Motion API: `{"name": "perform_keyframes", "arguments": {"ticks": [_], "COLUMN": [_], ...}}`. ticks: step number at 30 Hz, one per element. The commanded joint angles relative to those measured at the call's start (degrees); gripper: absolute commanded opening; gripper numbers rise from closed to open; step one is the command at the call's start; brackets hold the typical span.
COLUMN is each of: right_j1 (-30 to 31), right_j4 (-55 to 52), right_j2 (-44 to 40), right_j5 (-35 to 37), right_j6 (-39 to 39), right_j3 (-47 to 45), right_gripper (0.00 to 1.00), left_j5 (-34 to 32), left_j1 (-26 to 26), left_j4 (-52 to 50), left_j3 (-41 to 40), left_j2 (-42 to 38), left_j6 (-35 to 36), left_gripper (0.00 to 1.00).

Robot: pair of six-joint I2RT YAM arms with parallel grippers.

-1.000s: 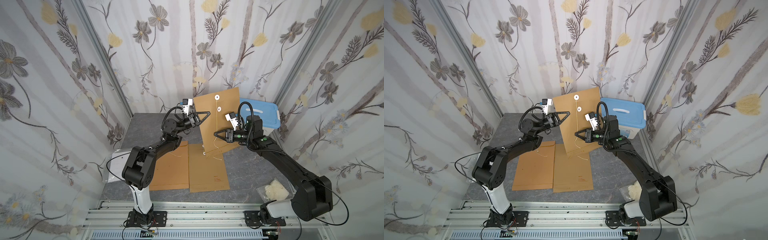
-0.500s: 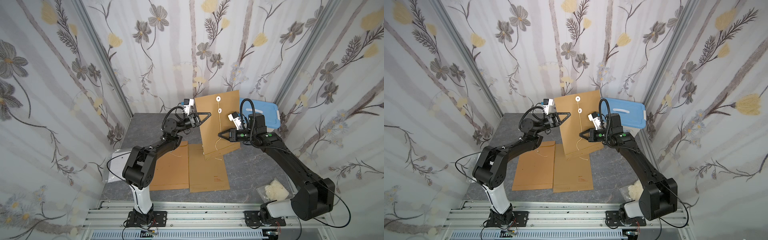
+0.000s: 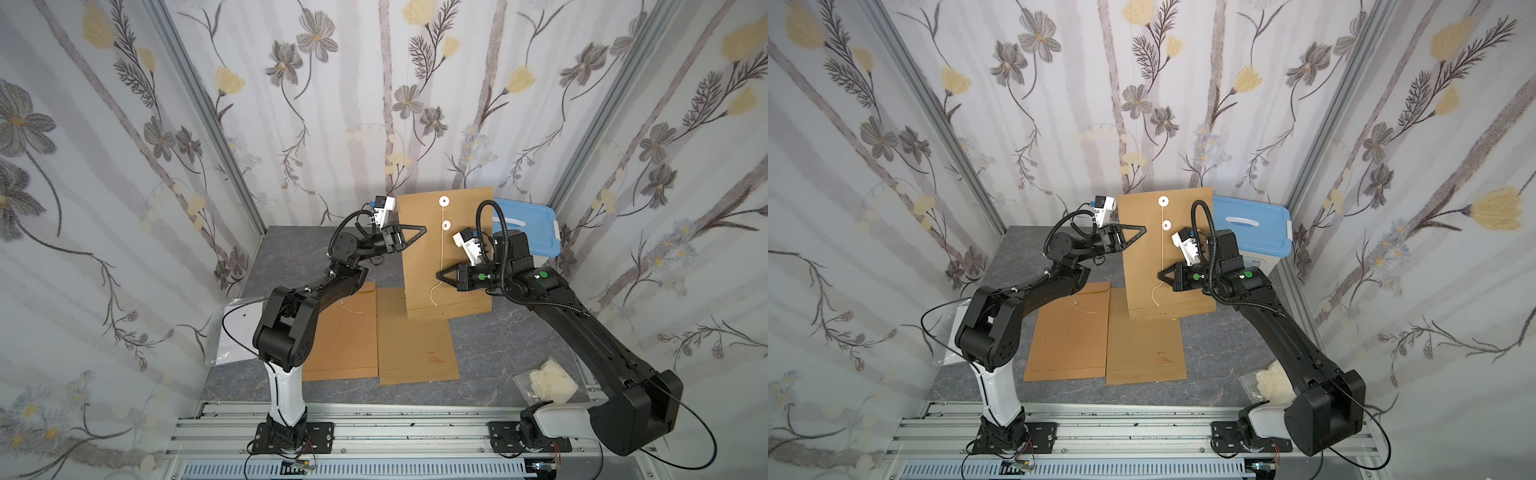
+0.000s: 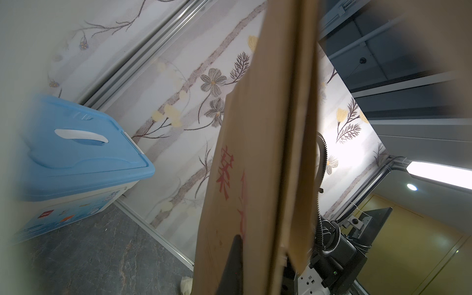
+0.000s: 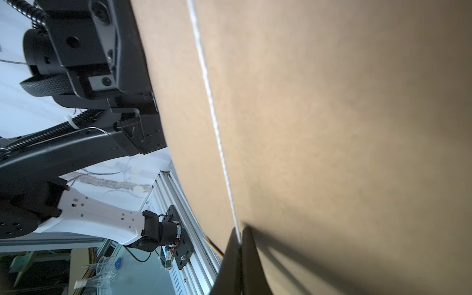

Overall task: Close the mouth of the file bag
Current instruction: Close the file bag.

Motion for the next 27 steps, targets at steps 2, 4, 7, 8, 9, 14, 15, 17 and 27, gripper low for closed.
{"name": "perform_keyframes", "arguments": {"ticks": [2,4,7,8,9,14,15,17,27], "right_j1": [2.45,3.43,3.95,3.95,3.96,3.82,3.78,3.44,0.16], "right_j4": [-9.95,-9.79,-8.46,-8.45,-8.38,-1.93,-0.18,3.02,10.94], "right_j2": [-2.71,-4.73,-6.58,-6.73,-6.85,-8.11,-8.55,-9.33,-8.62], "right_j5": [13.35,17.21,19.83,20.24,20.02,12.24,11.47,10.7,4.0], "right_j6": [-3.2,-3.16,-3.07,-3.07,-3.23,-2.38,-1.94,-0.78,4.94], "right_j3": [-0.07,-1.04,-2.31,-2.45,-2.42,-4.91,-5.7,-7.24,-11.3], "right_gripper": [0.0,0.0,0.0,0.0,0.0,0.02,0.02,0.02,0.2], "left_j5": [-2.53,-2.72,-3.19,-3.54,-3.81,-3.65,-3.72,-3.87,-4.37], "left_j1": [-0.08,-0.32,-0.76,-0.85,-0.9,-1.79,-1.75,-1.75,-2.04], "left_j4": [2.49,1.91,3.29,3.57,3.6,3.7,3.96,4.19,4.37], "left_j3": [0.21,-0.19,-0.2,-0.23,-0.19,-0.04,-0.15,-0.46,-2.22], "left_j2": [-0.79,-1.06,-0.88,-0.88,-0.8,-0.85,-1.02,-1.42,-3.25], "left_j6": [0.17,1.17,0.85,0.69,0.61,0.58,0.6,0.6,1.21], "left_gripper": [0.0,0.0,0.0,0.0,0.0,0.0,0.0,0.0,0.0]}}
